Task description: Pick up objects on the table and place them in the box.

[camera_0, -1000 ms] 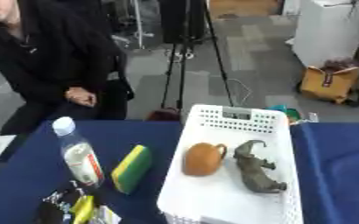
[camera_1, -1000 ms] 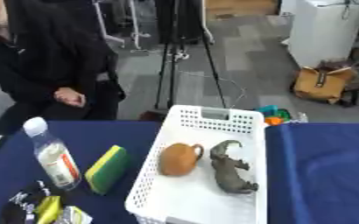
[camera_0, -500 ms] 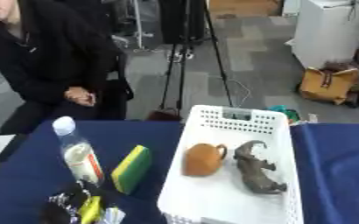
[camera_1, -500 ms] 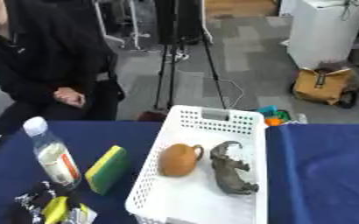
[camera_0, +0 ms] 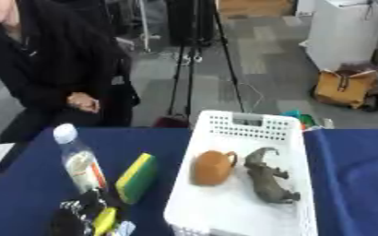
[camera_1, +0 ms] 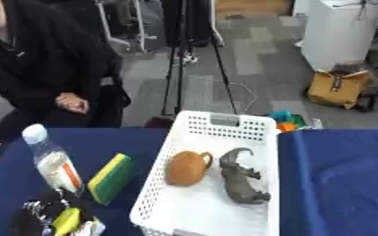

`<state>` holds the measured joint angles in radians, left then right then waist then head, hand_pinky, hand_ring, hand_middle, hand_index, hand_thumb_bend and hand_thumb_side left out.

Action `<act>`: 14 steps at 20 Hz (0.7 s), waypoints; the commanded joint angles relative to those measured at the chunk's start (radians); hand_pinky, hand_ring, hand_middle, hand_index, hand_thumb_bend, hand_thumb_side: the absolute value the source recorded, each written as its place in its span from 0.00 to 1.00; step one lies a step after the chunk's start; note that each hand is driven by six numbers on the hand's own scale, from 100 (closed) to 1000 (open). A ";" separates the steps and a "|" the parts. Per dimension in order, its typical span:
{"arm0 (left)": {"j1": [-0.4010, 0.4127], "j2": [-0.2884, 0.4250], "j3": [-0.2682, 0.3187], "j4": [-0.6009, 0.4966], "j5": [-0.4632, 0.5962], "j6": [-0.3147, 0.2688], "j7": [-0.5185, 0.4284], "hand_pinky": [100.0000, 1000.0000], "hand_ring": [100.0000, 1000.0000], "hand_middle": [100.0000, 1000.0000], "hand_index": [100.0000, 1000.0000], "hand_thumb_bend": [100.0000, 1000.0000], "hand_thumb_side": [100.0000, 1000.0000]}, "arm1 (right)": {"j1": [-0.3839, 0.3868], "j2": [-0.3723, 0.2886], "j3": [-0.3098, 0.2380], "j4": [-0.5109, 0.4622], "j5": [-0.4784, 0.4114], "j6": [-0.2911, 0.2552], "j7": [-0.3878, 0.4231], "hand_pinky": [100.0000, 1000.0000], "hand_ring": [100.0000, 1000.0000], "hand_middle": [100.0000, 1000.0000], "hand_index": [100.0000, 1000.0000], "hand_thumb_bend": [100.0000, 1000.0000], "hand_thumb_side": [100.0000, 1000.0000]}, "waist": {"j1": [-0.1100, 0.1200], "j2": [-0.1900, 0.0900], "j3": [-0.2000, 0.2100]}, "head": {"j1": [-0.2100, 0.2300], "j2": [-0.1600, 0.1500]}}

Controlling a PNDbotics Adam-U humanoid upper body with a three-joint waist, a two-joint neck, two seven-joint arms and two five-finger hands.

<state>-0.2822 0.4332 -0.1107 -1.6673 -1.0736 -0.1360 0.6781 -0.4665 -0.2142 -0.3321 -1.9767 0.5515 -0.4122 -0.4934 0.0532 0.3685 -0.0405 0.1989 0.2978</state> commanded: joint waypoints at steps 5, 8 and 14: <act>-0.023 0.050 0.006 -0.086 0.015 0.028 -0.075 0.00 0.12 0.01 0.48 0.00 0.12 | -0.003 -0.016 0.001 -0.023 -0.009 0.003 0.000 0.39 0.32 0.24 0.41 0.00 0.92 | 0.007 -0.035 0.004 | -0.006 0.007; -0.024 0.054 0.007 -0.100 0.019 0.036 -0.096 0.00 0.12 0.00 0.48 0.00 0.11 | -0.001 -0.016 0.002 -0.023 -0.010 0.004 0.001 0.39 0.32 0.24 0.41 0.00 0.92 | 0.010 -0.039 0.005 | -0.008 0.008; -0.037 0.070 0.011 -0.160 0.021 0.059 -0.164 0.00 0.11 0.00 0.48 0.00 0.07 | 0.003 -0.016 0.004 -0.023 -0.010 0.004 0.004 0.39 0.32 0.24 0.41 0.00 0.92 | 0.014 -0.046 0.010 | -0.013 0.013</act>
<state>-0.3079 0.4676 -0.1129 -1.7933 -1.0561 -0.0819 0.5287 -0.4567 -0.2143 -0.3316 -1.9767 0.5488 -0.4085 -0.4897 0.0674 0.3471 -0.0318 0.1894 0.3068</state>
